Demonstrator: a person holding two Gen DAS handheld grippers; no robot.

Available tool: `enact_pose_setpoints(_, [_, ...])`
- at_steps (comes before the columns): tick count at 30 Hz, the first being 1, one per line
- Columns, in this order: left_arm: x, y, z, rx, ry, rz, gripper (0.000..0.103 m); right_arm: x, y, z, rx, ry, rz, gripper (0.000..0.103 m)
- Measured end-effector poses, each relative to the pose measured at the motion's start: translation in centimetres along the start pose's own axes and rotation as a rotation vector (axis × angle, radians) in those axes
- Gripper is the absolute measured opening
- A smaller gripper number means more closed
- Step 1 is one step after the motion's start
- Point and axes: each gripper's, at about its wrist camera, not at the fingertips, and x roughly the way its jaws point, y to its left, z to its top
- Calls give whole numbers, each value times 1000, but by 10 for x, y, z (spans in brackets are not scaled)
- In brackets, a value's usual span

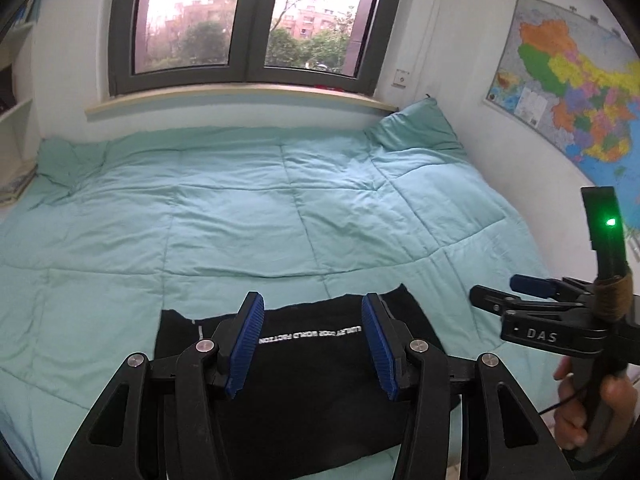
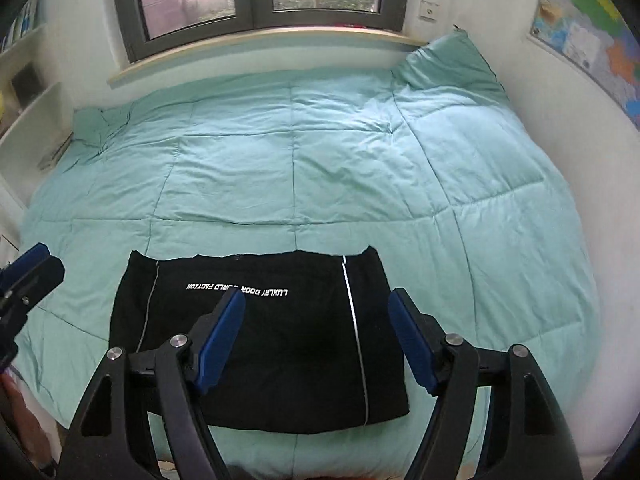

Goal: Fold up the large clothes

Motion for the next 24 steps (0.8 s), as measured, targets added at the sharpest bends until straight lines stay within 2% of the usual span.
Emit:
enact_pose_setpoints(9, [16,-4,-9,-17,66,60,53,16,6,-2,-16,50,12,76])
enact_pose_setpoints(24, [25,8,-18,-50,100,102,53,29,14,-12,-28,106,38,76])
